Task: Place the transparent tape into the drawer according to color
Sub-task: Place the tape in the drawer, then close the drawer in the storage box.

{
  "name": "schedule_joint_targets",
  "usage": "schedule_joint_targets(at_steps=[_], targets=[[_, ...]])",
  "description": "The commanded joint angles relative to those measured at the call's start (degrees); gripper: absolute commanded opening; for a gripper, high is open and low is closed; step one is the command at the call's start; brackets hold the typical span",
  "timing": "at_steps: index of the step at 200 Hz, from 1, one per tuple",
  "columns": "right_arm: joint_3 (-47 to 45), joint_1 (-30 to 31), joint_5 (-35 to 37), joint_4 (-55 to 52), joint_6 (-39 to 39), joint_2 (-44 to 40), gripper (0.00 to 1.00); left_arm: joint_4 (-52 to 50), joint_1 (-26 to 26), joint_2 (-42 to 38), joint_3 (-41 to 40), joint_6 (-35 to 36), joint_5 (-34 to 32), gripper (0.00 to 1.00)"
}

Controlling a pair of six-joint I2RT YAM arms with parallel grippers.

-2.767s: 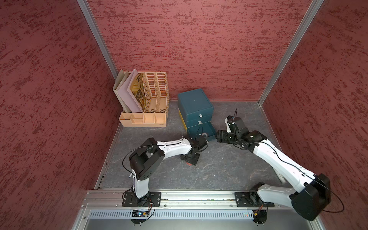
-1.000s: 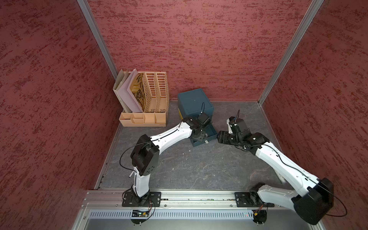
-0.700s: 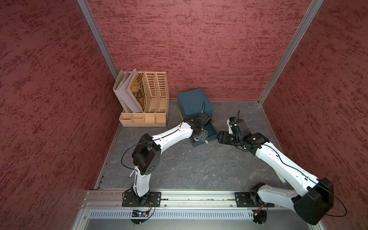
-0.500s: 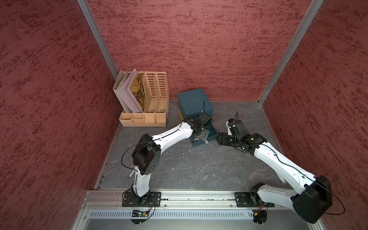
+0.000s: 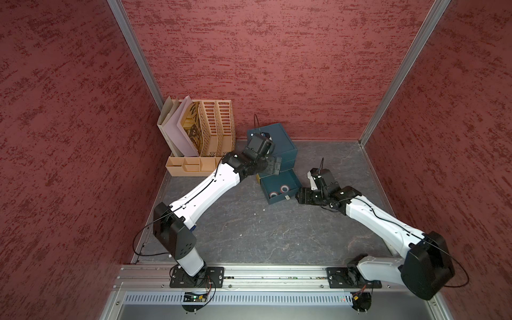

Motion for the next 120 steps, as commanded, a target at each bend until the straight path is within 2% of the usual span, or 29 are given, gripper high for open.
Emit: schedule_joint_targets(at_steps=[1, 56, 88, 120], targets=[[-0.6, -0.2, -1.8, 3.4, -1.5, 0.9, 0.79, -0.2, 2.5, 2.7, 3.3, -1.3, 3.4, 1.00], [-0.3, 0.3, -2.7, 5.6, -2.4, 3.0, 0.79, -1.8, 6.4, 10.1, 10.5, -0.3, 2.7, 0.98], [-0.1, 0.4, -2.8, 7.2, -2.8, 4.4, 0.78, -2.1, 7.8, 12.3, 11.1, -0.8, 2.4, 0.86], [-0.5, 1.7, -3.5, 10.3, -3.3, 6.7, 0.76, -2.4, 8.3, 12.4, 10.4, -0.7, 1.9, 0.80]])
